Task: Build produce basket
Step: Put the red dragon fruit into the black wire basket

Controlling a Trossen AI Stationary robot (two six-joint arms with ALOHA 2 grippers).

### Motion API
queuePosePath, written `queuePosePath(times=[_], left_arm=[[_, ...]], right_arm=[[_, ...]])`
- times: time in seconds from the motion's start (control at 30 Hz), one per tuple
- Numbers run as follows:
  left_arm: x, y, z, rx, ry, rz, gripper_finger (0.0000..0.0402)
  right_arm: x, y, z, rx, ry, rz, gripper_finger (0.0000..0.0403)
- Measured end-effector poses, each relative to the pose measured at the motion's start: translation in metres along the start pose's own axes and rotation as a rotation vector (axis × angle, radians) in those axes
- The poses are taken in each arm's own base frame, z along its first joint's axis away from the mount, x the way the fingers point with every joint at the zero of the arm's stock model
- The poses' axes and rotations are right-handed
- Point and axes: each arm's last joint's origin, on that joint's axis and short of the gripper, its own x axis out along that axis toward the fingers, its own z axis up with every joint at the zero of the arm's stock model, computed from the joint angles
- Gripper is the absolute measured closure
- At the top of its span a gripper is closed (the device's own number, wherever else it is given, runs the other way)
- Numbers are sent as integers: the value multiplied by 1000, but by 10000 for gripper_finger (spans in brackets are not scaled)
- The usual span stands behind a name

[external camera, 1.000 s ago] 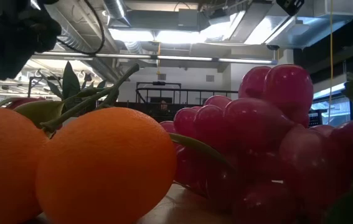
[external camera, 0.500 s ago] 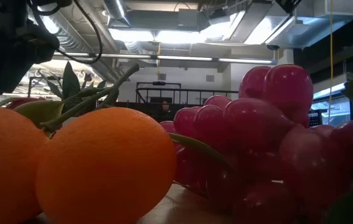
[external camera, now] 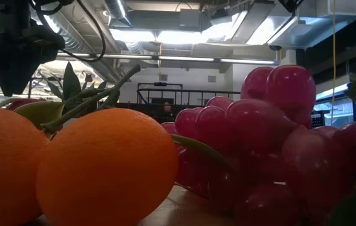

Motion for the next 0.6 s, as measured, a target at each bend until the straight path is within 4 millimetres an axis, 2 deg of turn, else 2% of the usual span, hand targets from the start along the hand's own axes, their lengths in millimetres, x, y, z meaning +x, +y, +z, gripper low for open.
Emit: queuePosePath(times=[0.6], left_arm=[[-1,-3,-11,-5,29,-23,323]], right_arm=[[0,0,0,0,-1,-1,402]])
